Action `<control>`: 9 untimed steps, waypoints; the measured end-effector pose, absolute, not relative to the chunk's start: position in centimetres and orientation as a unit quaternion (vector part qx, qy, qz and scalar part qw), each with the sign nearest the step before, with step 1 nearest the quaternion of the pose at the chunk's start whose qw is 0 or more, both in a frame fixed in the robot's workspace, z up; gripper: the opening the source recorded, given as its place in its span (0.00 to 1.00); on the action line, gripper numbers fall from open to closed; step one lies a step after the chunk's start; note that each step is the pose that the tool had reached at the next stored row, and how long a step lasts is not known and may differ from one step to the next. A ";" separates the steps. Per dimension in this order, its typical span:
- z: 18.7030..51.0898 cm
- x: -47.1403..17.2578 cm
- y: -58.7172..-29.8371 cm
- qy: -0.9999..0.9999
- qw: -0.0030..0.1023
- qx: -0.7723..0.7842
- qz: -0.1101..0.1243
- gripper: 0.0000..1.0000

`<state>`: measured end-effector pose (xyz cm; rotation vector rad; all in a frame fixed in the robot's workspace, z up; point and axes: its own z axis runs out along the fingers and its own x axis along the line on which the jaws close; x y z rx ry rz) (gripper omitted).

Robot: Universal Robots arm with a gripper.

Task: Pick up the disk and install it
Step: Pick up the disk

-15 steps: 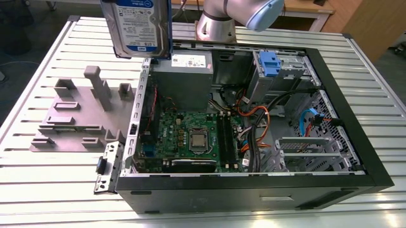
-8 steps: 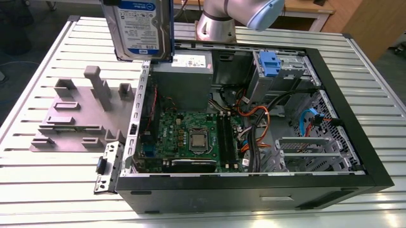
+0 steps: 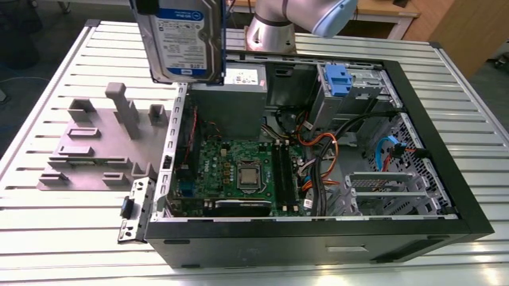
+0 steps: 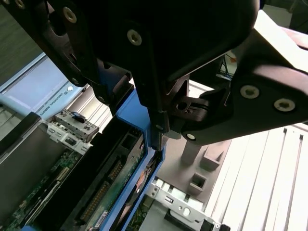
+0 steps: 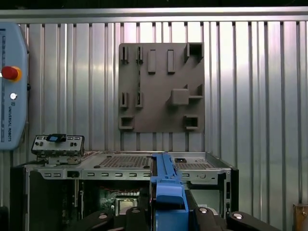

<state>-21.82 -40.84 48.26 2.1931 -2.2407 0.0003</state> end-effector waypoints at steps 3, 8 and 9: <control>48.2 -20.5 -41.0 -0.715 0.003 0.699 0.000 0.36; 48.2 -18.2 -41.1 -0.715 0.003 0.699 0.000 0.36; 48.2 -17.8 -41.1 -0.715 0.003 0.700 0.000 0.36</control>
